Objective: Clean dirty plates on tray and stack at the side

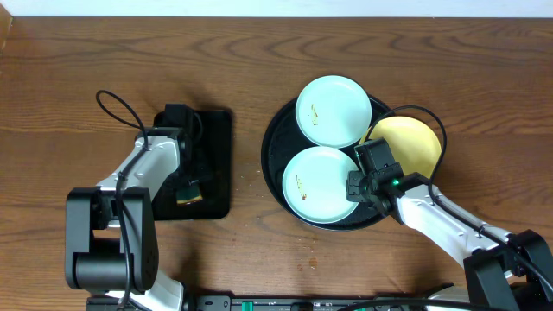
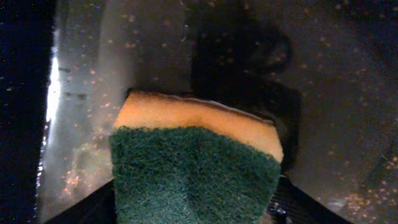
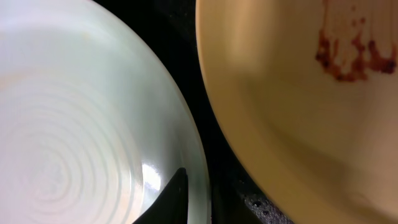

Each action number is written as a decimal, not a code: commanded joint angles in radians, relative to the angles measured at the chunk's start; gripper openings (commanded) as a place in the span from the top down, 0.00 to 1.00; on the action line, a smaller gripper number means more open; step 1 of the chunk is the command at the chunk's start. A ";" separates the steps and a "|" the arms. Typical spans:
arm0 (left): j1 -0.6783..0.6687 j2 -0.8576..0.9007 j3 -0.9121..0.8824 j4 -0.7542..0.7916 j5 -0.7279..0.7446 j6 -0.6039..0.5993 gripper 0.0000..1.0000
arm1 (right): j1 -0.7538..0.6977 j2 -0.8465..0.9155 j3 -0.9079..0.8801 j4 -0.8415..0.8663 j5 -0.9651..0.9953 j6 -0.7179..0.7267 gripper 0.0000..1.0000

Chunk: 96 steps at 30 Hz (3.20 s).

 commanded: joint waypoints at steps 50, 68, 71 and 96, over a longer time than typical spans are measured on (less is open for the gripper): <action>-0.001 0.058 -0.055 -0.088 0.017 0.071 0.28 | 0.014 0.006 -0.010 0.012 0.006 -0.008 0.66; -0.002 0.059 -0.049 0.094 -0.024 0.070 0.33 | 0.014 0.006 -0.010 0.016 -0.016 -0.008 0.66; -0.002 0.059 -0.055 0.094 -0.024 0.070 0.42 | 0.014 0.006 -0.010 0.016 -0.016 -0.008 0.65; -0.002 -0.261 0.068 -0.039 -0.023 0.099 0.89 | 0.014 0.006 -0.010 0.015 -0.016 -0.019 0.47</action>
